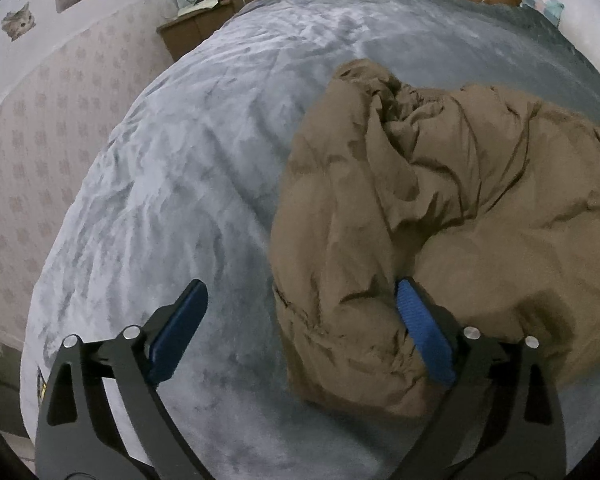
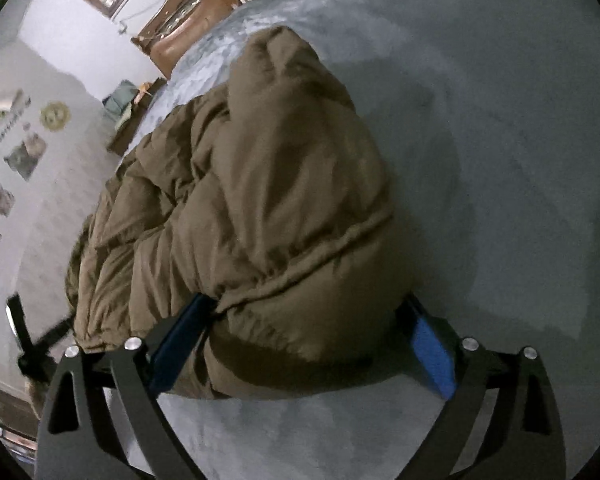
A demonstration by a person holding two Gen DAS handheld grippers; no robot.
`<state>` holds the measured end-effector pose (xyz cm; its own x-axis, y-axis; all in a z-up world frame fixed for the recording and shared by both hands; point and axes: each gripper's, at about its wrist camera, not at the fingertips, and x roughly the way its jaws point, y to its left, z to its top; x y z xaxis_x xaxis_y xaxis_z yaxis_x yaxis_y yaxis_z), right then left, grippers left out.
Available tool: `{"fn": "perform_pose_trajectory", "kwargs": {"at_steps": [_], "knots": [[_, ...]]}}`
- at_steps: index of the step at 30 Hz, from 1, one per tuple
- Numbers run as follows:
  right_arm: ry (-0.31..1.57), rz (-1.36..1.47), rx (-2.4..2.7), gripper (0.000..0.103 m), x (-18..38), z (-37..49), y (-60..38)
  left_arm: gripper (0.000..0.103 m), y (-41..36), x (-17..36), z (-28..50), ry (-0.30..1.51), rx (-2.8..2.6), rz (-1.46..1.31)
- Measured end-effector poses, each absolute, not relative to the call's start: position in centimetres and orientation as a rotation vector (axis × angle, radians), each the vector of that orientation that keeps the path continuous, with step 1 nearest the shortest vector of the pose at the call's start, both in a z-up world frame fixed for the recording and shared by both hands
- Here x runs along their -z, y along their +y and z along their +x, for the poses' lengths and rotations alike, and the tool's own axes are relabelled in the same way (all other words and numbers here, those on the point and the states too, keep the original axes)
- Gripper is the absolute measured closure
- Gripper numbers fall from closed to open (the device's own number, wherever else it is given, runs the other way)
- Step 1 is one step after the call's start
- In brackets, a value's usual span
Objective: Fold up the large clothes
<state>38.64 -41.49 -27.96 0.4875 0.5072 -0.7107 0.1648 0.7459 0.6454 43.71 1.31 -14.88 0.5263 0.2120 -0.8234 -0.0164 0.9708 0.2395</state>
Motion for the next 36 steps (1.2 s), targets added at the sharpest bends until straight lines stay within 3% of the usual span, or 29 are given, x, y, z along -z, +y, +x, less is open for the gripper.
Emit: {"fn": "perform_pose_trajectory", "kwargs": {"at_steps": [8,12,22,33,36], "knots": [[1.081,0.643,-0.308,0.007,28.4,40.9,-37.9,0.003,3.2,14.8,44.3,1.027,-0.111,0.156],[1.090,0.570,-0.323,0.012,27.5,42.4,-36.3,0.003,4.7,15.6,43.8,1.044,-0.074,0.078],[1.113,0.505,-0.321,0.014,26.7,43.8,-33.8,0.003,8.9,19.8,45.0,1.151,0.128,-0.279],[1.117,0.536,-0.331,0.014,28.1,43.4,-35.5,0.003,7.2,22.7,43.7,1.179,0.267,-0.412],[1.116,0.554,-0.328,0.013,28.5,43.5,-35.9,0.003,5.0,23.0,43.7,1.195,0.262,-0.335]]}}
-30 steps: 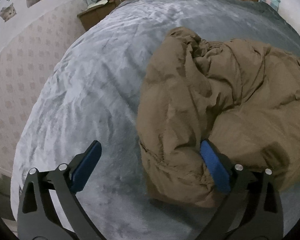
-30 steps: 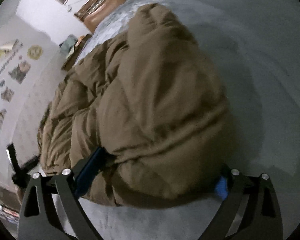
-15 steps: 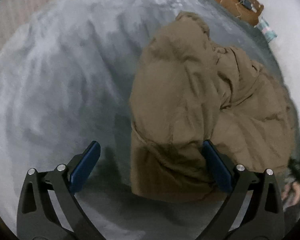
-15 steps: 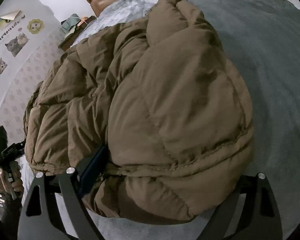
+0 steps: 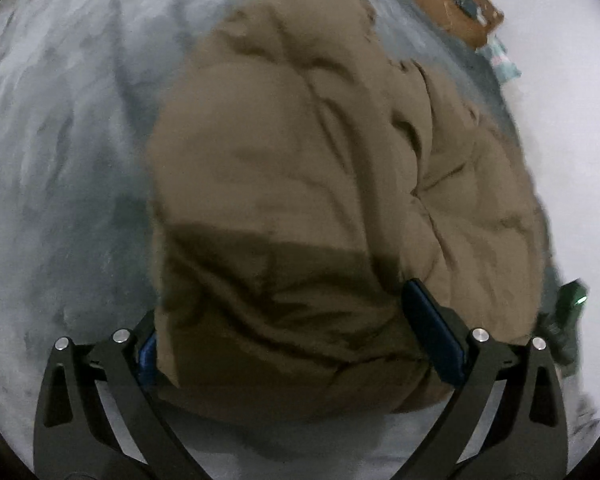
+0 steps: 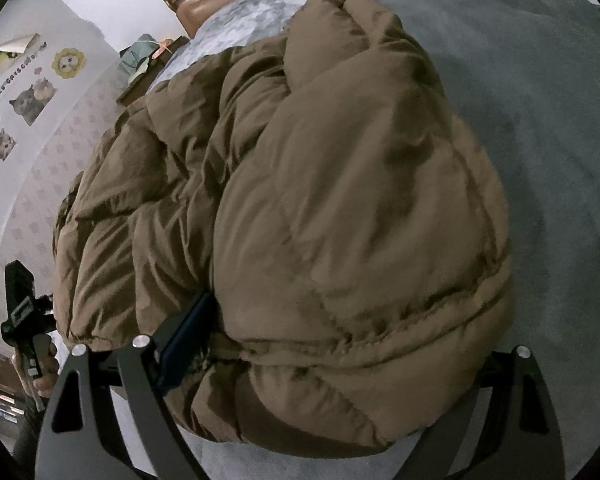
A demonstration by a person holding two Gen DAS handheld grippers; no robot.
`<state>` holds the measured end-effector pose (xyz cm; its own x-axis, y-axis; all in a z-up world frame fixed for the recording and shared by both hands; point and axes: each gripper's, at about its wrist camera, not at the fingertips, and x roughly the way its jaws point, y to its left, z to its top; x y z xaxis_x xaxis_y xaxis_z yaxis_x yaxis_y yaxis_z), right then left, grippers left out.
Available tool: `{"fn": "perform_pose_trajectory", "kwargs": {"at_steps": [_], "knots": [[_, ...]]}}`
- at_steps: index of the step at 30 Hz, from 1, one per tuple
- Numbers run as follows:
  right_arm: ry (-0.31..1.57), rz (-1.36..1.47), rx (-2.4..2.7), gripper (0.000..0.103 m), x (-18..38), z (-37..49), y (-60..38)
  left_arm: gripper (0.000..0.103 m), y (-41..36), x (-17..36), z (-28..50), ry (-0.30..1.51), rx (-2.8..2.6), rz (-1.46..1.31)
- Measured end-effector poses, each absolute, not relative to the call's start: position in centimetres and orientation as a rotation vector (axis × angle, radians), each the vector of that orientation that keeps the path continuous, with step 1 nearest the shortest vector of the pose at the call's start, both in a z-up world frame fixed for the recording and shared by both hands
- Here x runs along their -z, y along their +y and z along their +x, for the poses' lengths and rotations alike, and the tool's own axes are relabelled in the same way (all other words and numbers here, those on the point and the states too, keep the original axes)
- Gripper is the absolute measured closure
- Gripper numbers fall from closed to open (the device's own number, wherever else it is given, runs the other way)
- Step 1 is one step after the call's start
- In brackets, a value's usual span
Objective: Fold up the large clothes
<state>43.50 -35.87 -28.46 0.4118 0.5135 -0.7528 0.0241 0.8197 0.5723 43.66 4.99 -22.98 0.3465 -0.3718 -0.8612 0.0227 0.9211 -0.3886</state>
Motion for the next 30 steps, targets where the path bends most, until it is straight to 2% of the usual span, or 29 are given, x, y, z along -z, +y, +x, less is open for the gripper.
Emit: {"fn": "perform_pose_trajectory", "kwargs": {"at_steps": [5,11,16,18,30], "knots": [[1.124,0.554,-0.331,0.013,28.6,43.9,-36.0,0.006,2.5,22.7,44.8,1.212,0.216,-0.198],[1.124,0.500,-0.338,0.014,27.2,44.6,-35.3,0.025,-0.5,21.2,44.7,1.182,0.156,0.007],[1.126,0.436,-0.333,0.029,25.9,44.6,-34.3,0.035,-2.2,20.5,45.3,1.186,0.118,0.096],[1.125,0.391,-0.321,0.040,25.2,44.5,-34.0,0.039,-3.0,20.3,45.3,1.180,0.098,0.146],[1.120,0.161,-0.253,0.074,22.3,43.7,-31.1,0.061,-8.0,20.2,45.3,1.175,0.031,0.310]]}}
